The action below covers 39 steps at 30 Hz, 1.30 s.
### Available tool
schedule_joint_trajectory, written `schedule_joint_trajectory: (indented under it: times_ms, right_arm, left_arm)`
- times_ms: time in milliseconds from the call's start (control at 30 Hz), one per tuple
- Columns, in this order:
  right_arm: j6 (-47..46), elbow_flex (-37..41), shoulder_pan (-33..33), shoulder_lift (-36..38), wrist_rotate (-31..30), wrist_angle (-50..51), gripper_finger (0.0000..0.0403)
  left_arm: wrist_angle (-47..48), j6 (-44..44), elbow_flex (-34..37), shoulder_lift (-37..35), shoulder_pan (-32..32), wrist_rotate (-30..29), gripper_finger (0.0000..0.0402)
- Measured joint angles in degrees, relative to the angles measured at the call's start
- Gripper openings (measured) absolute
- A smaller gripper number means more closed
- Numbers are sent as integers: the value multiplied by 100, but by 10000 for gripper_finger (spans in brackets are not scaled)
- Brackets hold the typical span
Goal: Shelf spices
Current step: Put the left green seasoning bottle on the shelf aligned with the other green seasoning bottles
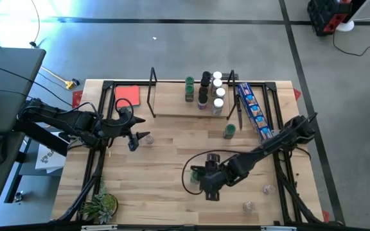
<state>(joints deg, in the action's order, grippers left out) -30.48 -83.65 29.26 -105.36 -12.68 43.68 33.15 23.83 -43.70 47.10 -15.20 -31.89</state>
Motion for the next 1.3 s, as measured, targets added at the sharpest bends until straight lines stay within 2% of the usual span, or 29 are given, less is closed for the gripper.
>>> schedule_joint_trajectory:
  times_ms: [67, 167, 267, 500, 733, 933, 1100, 1200, 1300]
  right_arm:
    - [-569, -62, 59, 4, -543, -32, 252]
    - [-1328, -65, 55, -38, -1037, -226, 252]
    - [-1486, -68, 45, -208, -1447, -343, 252]
    - [-849, -103, 2, -519, -1183, -680, 252]
    - [-513, -90, -9, -559, -1321, -593, 252]
    - [-26, -100, -20, -537, -1420, -206, 252]
    - [-336, -570, -38, -409, -1593, 775, 252]
    - [-417, -928, 11, -298, -1712, 999, 252]
    - [-90, -1062, 96, -317, -1391, 1221, 252]
  left_arm:
    - [0, 0, 0, 1, 0, -1, 286]
    - [1, -1, 0, 0, 0, -1, 286]
    - [3, 0, 0, 0, -1, -13, 286]
    - [-1, 0, 0, -1, -2, 295, 286]
    - [0, 0, 0, -1, -2, 333, 286]
    - [3, 0, 0, 1, -2, 335, 286]
    - [-6, 0, 0, 1, -2, 338, 286]
    - [-4, 0, 0, 1, -2, 342, 286]
    - [2, 0, 0, 1, -2, 342, 286]
